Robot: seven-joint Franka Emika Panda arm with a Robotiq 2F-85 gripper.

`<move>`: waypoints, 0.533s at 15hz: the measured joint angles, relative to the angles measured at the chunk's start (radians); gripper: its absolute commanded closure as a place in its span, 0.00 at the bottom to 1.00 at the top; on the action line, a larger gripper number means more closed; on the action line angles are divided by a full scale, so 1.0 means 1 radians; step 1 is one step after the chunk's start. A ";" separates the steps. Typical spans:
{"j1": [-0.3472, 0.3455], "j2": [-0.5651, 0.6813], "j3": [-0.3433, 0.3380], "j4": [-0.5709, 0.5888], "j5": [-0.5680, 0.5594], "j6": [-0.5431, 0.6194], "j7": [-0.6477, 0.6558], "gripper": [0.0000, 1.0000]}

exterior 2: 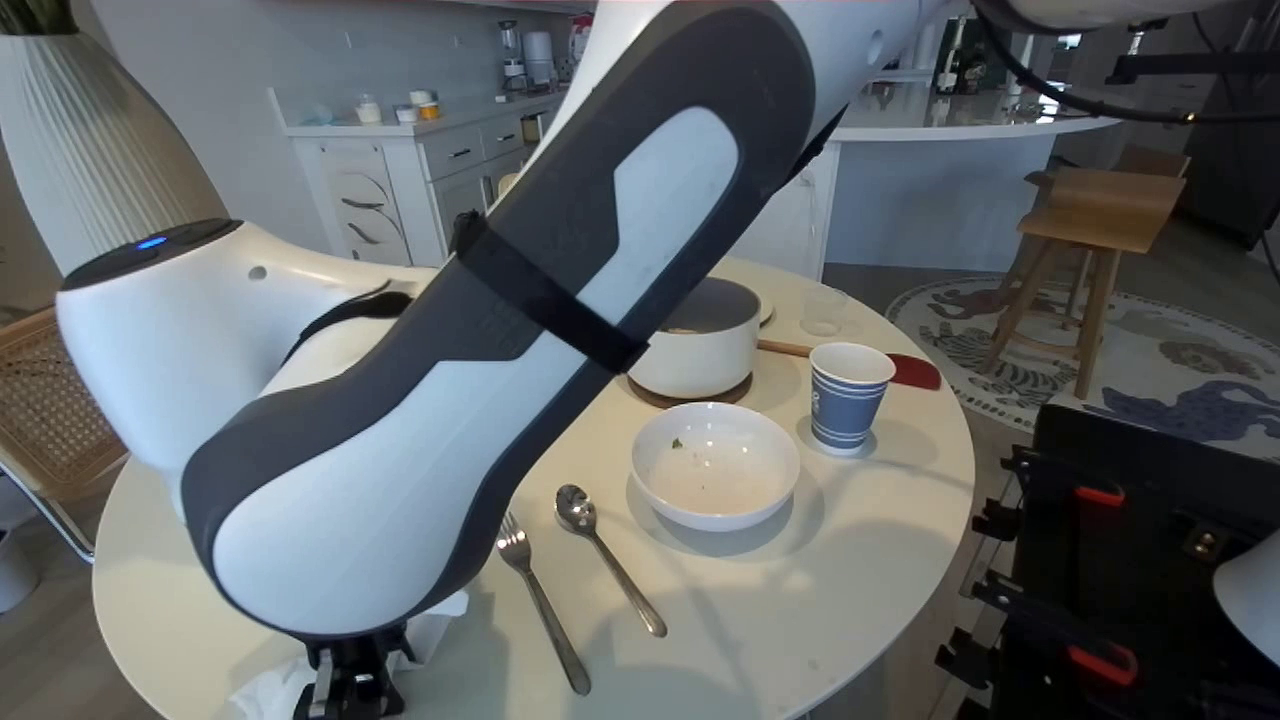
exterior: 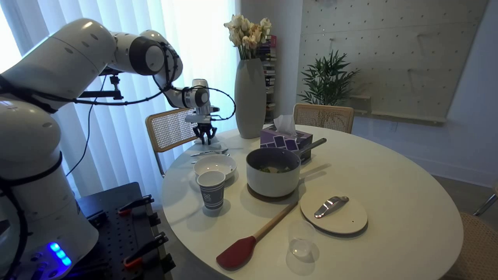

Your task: Move the tissue to the right side of the table

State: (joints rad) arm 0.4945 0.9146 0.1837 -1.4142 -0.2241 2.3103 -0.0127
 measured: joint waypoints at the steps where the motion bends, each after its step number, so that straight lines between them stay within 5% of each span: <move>1: 0.000 -0.001 0.000 0.002 0.000 0.000 0.000 0.99; 8: -0.019 -0.043 -0.015 -0.001 0.004 -0.008 0.001 1.00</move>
State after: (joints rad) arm 0.4760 0.8715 0.1682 -1.4148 -0.2196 2.3021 -0.0118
